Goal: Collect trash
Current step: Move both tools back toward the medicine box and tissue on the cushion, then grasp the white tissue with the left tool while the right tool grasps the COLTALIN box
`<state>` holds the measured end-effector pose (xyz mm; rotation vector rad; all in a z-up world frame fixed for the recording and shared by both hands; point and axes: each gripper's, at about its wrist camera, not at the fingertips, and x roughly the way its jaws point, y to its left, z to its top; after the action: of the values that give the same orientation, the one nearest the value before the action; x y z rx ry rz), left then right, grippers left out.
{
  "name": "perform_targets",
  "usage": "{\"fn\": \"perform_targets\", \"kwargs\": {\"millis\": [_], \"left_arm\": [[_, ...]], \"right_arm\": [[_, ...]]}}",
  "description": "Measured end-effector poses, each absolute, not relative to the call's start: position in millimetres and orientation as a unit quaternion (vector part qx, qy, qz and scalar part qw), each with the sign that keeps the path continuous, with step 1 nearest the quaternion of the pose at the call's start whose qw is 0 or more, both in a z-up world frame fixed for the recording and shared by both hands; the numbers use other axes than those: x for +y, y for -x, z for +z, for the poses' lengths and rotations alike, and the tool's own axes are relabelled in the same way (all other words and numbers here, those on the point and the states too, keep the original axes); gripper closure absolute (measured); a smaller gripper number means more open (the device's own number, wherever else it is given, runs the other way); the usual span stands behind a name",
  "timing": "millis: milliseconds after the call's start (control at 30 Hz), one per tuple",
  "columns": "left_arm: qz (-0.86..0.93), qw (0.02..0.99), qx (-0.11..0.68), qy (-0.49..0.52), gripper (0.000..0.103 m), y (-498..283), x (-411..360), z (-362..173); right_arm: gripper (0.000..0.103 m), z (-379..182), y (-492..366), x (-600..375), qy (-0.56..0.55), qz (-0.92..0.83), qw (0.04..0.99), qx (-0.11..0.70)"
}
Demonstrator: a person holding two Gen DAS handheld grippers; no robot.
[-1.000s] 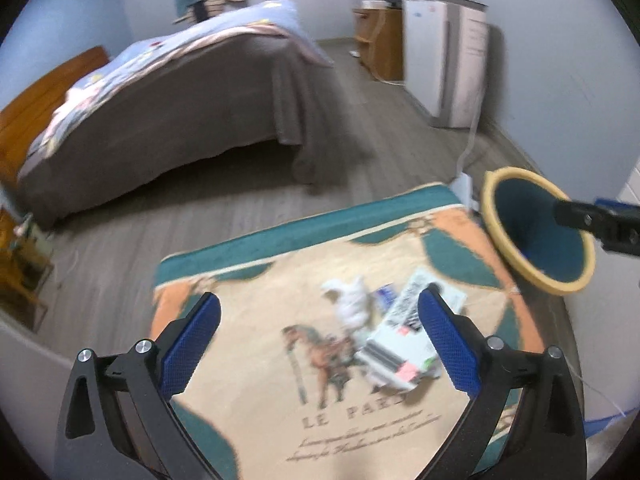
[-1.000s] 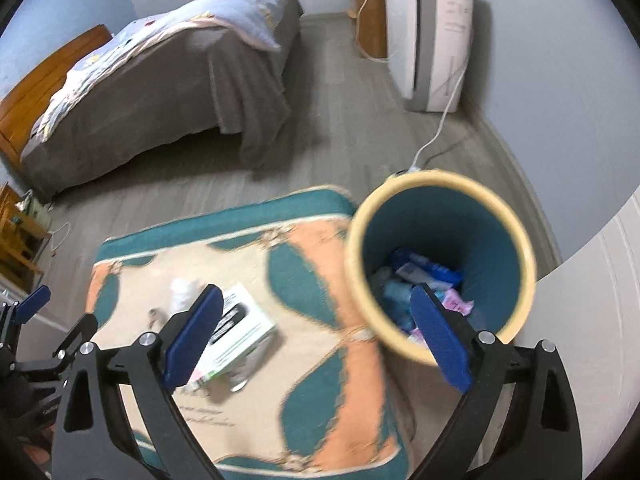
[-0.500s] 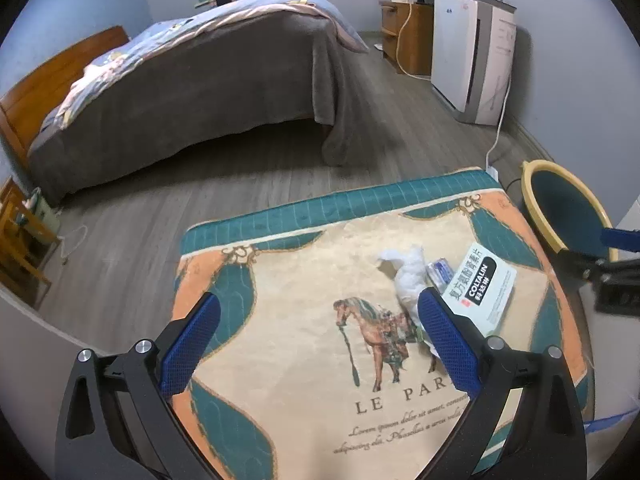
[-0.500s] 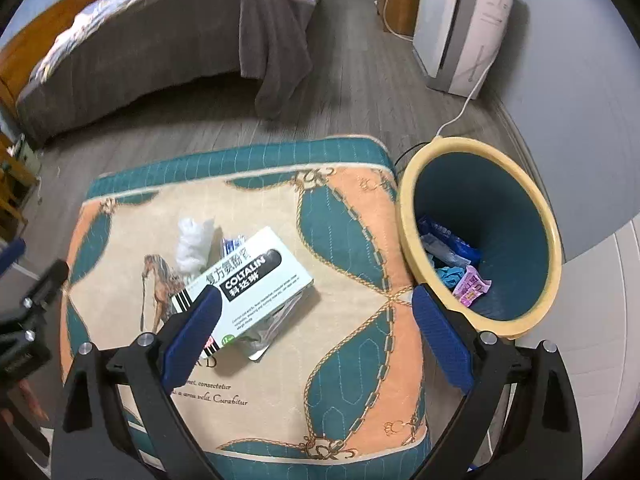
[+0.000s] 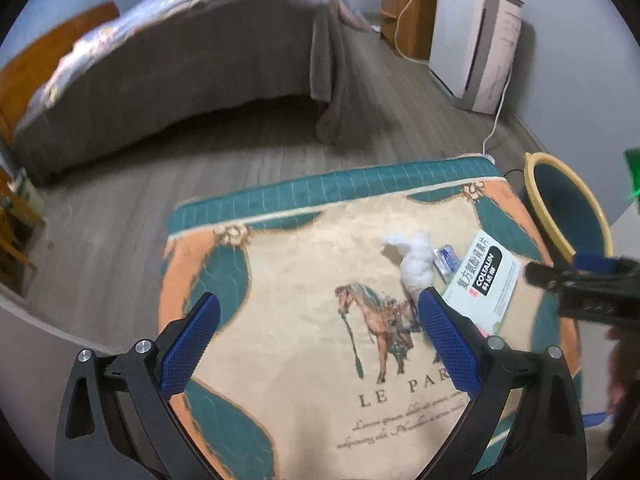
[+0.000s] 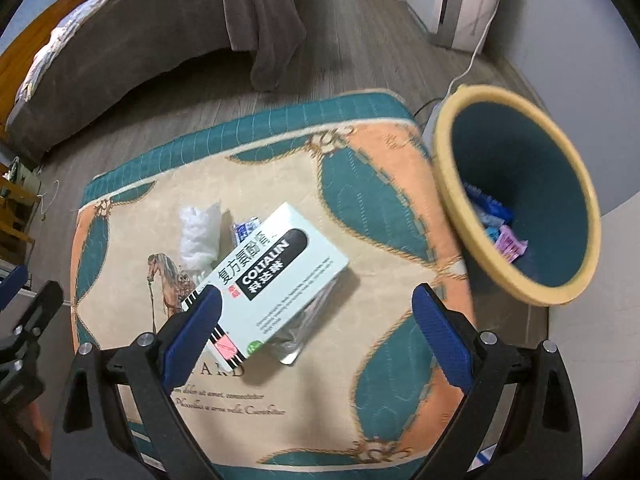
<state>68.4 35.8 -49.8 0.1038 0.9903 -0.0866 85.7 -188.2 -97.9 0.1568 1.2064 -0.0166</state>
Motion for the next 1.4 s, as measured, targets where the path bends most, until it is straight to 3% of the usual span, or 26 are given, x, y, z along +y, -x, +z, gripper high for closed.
{"fn": "perform_targets", "kwargs": {"millis": [633, 667, 700, 900, 1400], "left_arm": [[-0.072, 0.881, 0.461, -0.08, 0.005, -75.8, 43.4, -54.3], [-0.071, 0.88, 0.462, -0.081, 0.005, -76.0, 43.9, -55.1], [-0.071, 0.879, 0.465, -0.079, 0.005, -76.4, 45.2, -56.1], [-0.076, 0.874, 0.477, -0.055, 0.005, -80.9, 48.4, -64.6], [-0.093, 0.873, 0.475, -0.062, 0.005, -100.5, -7.7, -113.2]], "right_arm": [[0.006, -161.4, -130.3, -147.1, -0.113, -0.055, 0.77, 0.625], [0.008, -164.6, -129.1, -145.8, -0.106, -0.056, 0.768, 0.629], [0.016, -165.6, -128.6, -144.2, -0.1, -0.054, 0.767, 0.631], [0.026, -145.9, -116.3, -159.4, -0.107, -0.054, 0.779, 0.616], [0.027, -113.9, -123.1, -205.8, -0.07, -0.031, 0.81, 0.581]]}}
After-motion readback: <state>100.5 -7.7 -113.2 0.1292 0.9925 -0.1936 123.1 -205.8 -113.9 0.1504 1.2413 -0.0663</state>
